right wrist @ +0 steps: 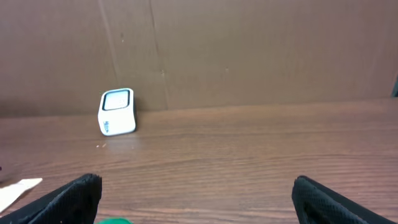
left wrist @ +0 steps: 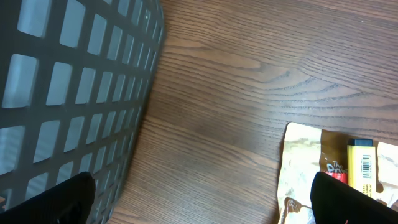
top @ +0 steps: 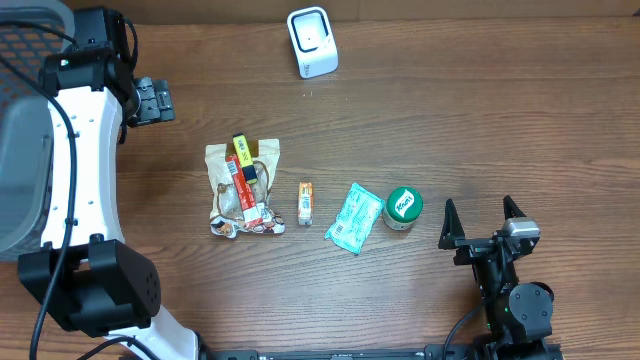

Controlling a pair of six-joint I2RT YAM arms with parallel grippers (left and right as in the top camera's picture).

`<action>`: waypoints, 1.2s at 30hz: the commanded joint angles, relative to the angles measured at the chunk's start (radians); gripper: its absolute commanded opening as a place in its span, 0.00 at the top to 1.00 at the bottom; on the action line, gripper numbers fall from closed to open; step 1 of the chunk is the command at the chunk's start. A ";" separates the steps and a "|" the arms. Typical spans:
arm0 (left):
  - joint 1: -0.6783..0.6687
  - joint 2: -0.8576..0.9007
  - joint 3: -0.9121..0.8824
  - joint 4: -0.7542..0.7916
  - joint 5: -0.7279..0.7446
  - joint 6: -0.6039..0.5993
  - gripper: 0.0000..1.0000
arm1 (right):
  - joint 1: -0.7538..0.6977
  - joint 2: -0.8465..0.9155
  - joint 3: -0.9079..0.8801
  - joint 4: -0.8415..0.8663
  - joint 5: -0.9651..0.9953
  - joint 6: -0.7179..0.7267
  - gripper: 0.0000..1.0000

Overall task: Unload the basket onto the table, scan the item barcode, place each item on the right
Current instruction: 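Open the left gripper and raise it back toward the basket, then raise the right gripper and move it left over the green jar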

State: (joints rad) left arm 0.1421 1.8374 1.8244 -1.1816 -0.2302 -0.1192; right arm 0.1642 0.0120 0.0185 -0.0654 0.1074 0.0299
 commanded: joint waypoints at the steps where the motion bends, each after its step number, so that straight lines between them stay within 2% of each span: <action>1: 0.005 -0.003 0.016 0.004 -0.012 0.019 0.00 | -0.003 -0.009 -0.010 0.048 -0.029 0.018 0.00; 4: 0.001 -0.003 0.016 0.004 -0.012 0.019 0.00 | -0.003 -0.009 -0.010 0.088 -0.069 0.110 0.00; 8: 0.002 -0.003 0.016 0.004 -0.013 0.019 0.00 | -0.003 -0.009 0.034 0.004 -0.092 0.206 0.00; 14: 0.002 -0.003 0.016 0.004 -0.012 0.019 0.00 | -0.003 -0.003 0.196 -0.132 -0.101 0.209 0.00; 18: 0.002 -0.003 0.016 0.004 -0.012 0.019 0.00 | -0.003 0.061 0.381 -0.214 -0.098 0.208 0.00; 23: 0.002 -0.003 0.016 0.004 -0.012 0.019 0.00 | -0.003 0.275 0.718 -0.381 -0.113 0.171 0.00; 32: 0.002 -0.003 0.016 0.004 -0.012 0.019 0.00 | -0.003 0.866 1.518 -1.083 -0.208 0.126 0.00; 36: 0.002 -0.003 0.016 0.004 -0.012 0.019 0.00 | -0.003 1.092 1.793 -1.241 -0.275 0.126 0.00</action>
State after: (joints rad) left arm 0.1421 1.8374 1.8244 -1.1820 -0.2367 -0.1192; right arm 0.1642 0.9981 1.6836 -1.2766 -0.1047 0.1692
